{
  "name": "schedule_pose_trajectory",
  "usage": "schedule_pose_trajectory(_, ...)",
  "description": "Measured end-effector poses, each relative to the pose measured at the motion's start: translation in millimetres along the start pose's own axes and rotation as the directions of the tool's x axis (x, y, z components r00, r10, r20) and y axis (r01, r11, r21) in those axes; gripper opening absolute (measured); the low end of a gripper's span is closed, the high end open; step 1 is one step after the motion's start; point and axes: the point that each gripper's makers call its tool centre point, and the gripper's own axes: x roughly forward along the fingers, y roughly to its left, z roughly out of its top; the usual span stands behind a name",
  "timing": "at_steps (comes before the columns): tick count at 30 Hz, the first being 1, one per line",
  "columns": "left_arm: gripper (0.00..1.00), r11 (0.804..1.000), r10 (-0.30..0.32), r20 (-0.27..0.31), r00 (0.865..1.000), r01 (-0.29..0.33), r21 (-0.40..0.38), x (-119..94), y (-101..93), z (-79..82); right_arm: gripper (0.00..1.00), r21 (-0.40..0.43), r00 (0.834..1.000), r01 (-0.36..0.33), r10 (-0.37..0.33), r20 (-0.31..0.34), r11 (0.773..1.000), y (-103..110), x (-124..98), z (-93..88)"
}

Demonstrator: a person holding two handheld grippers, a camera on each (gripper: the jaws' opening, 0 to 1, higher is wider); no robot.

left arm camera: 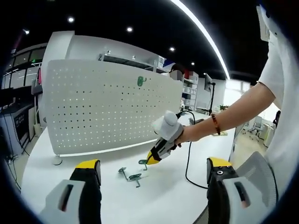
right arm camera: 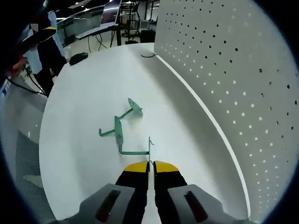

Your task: Insert the hook assembly into the mounting plate slot until the hook locks in place.

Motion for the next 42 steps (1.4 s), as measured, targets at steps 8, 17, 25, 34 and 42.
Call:
schedule_pose_trajectory(8,0.96,1.0,-0.011,0.008,1.0,0.011,0.004,1.3,-4.5,2.2,0.02,0.049,0.997,0.03,-0.034,0.069,0.998,0.6,-15.3,10.8)
schedule_pose_trajectory(17,0.95,1.0,-0.022,0.02,1.0,0.022,0.006,1.4,-7.9,6.2,0.02,0.08,0.991,0.046,-0.055,0.118,0.996,9.5,-26.3,16.4)
schedule_pose_trajectory(25,0.95,0.999,-0.034,0.025,0.999,0.034,0.004,2.4,-12.7,8.4,0.02,0.095,0.982,0.076,-0.09,0.166,0.993,11.8,-40.8,26.0)
schedule_pose_trajectory(34,0.94,0.998,-0.057,0.027,0.998,0.057,0.01,7.0,-16.2,12.5,0.02,0.122,0.965,0.103,-0.129,0.228,0.987,14.3,-57.1,39.3)
schedule_pose_trajectory(42,0.95,0.996,-0.088,0.043,0.995,0.088,0.008,12.1,-23.3,18.5,0.02,0.201,0.938,0.099,-0.158,0.307,0.975,18.1,-70.1,51.2)
